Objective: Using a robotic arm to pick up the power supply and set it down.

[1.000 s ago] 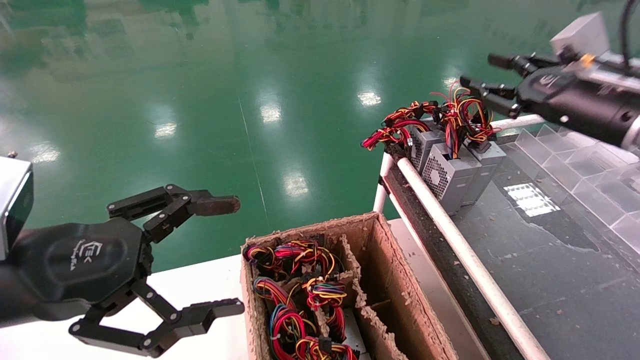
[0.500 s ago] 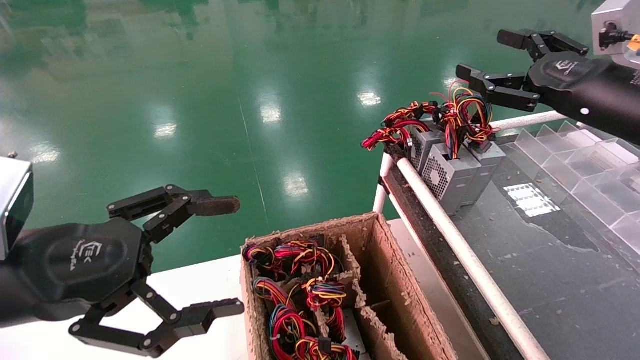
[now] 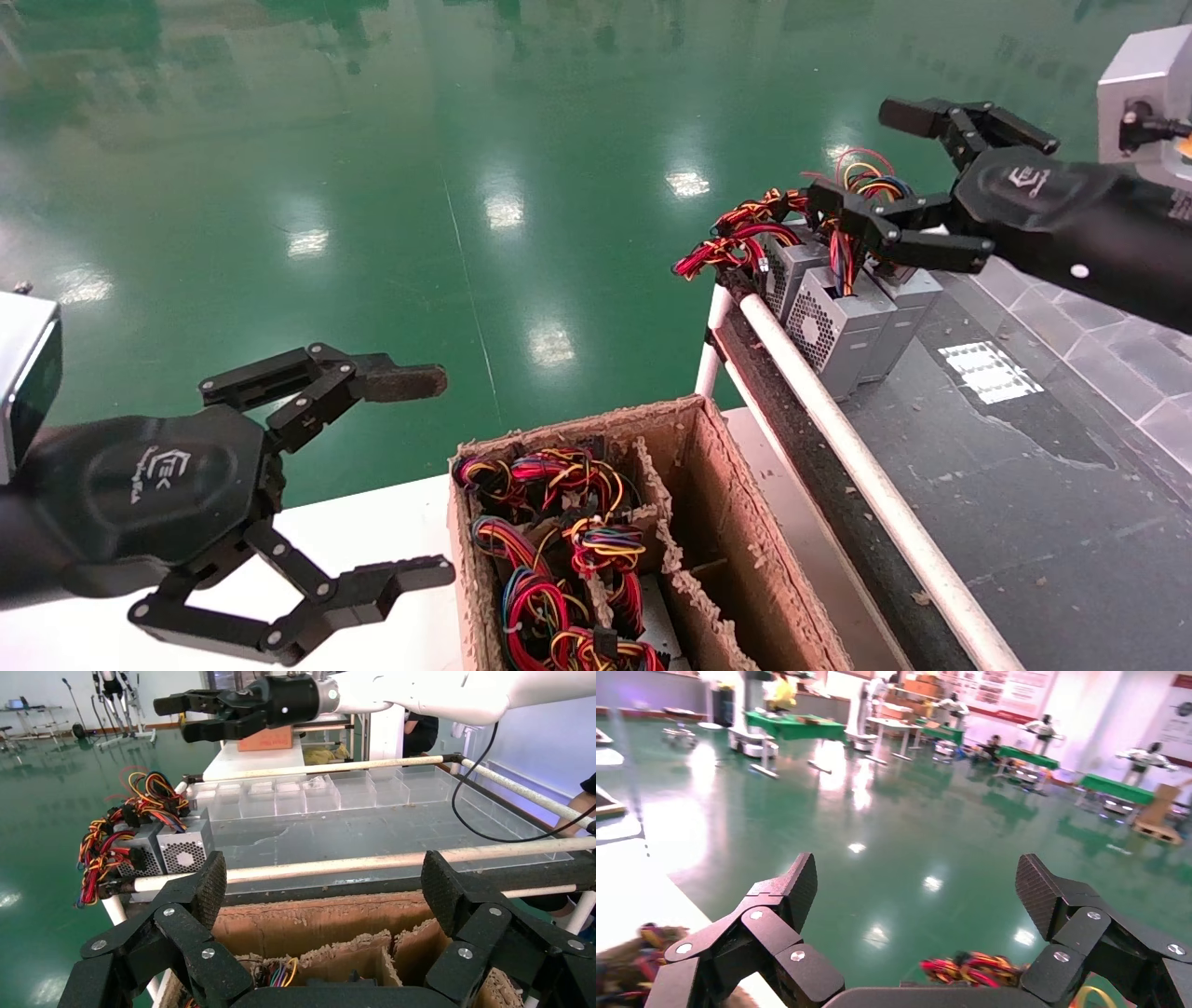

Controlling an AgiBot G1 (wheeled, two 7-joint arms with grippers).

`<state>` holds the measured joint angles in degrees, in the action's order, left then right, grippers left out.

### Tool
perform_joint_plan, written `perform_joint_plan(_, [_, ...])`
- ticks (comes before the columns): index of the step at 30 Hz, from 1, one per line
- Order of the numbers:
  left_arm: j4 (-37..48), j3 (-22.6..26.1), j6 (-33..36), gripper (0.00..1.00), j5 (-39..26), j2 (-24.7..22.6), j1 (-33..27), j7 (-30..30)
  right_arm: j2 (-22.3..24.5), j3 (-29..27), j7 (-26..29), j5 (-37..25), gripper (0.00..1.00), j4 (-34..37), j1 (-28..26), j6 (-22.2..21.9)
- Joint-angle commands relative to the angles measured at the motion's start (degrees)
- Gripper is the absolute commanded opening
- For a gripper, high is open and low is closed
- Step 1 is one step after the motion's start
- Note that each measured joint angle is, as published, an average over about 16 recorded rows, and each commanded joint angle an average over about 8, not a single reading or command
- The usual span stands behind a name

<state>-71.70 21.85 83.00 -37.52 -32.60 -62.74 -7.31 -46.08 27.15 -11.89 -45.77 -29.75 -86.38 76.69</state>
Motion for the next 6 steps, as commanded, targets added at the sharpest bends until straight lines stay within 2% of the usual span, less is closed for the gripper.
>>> perform_joint_plan(1, [0.0, 0.0, 0.0, 1.0, 0.0, 0.0, 0.0, 0.0, 0.8, -0.8, 1.6, 0.3, 1.0, -3.0, 1.7, 0.6])
perform_joint_plan(6, [0.0, 0.0, 0.0, 1.0, 0.0, 0.0, 0.0, 0.0, 1.9, -1.9, 3.8, 0.7, 1.0, -7.4, 4.2, 1.5])
